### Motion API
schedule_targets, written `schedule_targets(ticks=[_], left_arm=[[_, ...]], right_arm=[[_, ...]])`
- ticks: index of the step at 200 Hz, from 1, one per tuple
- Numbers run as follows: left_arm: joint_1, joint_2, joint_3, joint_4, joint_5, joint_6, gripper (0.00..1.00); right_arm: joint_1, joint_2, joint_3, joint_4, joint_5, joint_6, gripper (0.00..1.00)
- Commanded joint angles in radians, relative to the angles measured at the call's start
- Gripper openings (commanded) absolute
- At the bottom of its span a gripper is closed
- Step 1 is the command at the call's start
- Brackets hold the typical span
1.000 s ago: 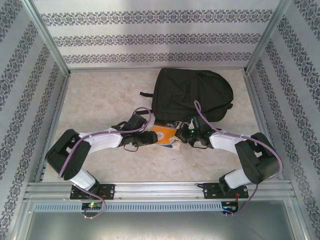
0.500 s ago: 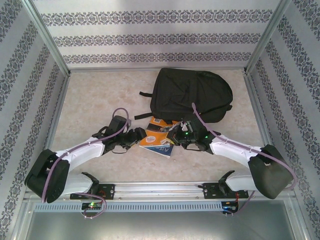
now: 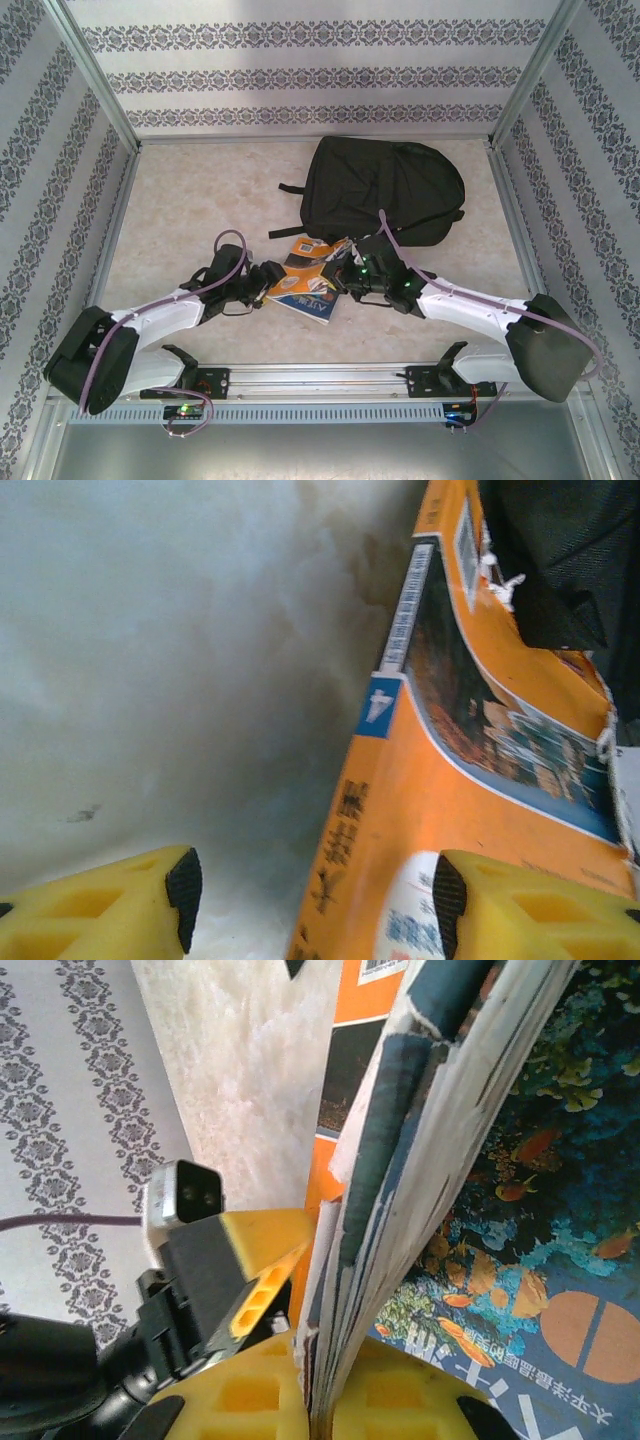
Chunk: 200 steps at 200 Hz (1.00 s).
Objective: Pack the student bag
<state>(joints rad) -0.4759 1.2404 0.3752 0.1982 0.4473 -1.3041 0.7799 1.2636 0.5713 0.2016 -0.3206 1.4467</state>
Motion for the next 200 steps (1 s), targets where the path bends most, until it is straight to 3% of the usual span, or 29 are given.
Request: schedule_targets(ticks=[1,30,42,54,66,88,118,155,179,200], left_arm=[[0.006,0.029,-0.027,0.182,0.024,-0.103,0.58],[0.005,0.002,-0.017,0.182,0.020,-0.107,0.36],[0.005,-0.035,-0.003,0.124,0.004,-0.082,0.25],[0.007,-0.083,0.019,0.037,-0.020,-0.042,0.14],[0.008,-0.138,0.043,-0.058,-0.046,0.011,0.09],[0.019,-0.223,0.117,-0.244,-0.084,0.153,0.03],[0.025,-0.330,0.199,-0.371,-0.136,0.331,0.00],[0.025,-0.353,0.369,-0.505,-0.091,0.654,0.00],[0.024,-0.328,0.515,-0.649,-0.039,0.867,0.00],[0.025,-0.323,0.602,-0.684,0.064,0.969,0.00]], right_arm=[[0.038,0.001,-0.022,0.142,0.063,0.051,0.00],[0.087,0.034,-0.041,0.168,0.107,0.072,0.02],[0.100,0.043,-0.042,0.150,0.118,0.064,0.15],[0.107,0.039,-0.047,0.114,0.138,0.046,0.38],[0.108,0.013,-0.050,0.038,0.179,0.010,0.51],[0.111,-0.084,-0.064,-0.156,0.334,-0.040,0.66],[0.103,-0.227,-0.080,-0.273,0.477,-0.117,0.82],[0.036,-0.304,0.019,-0.396,0.472,-0.397,0.85],[-0.068,-0.333,0.071,-0.413,0.314,-0.468,0.84],[-0.144,-0.349,0.126,-0.392,0.166,-0.598,0.84]])
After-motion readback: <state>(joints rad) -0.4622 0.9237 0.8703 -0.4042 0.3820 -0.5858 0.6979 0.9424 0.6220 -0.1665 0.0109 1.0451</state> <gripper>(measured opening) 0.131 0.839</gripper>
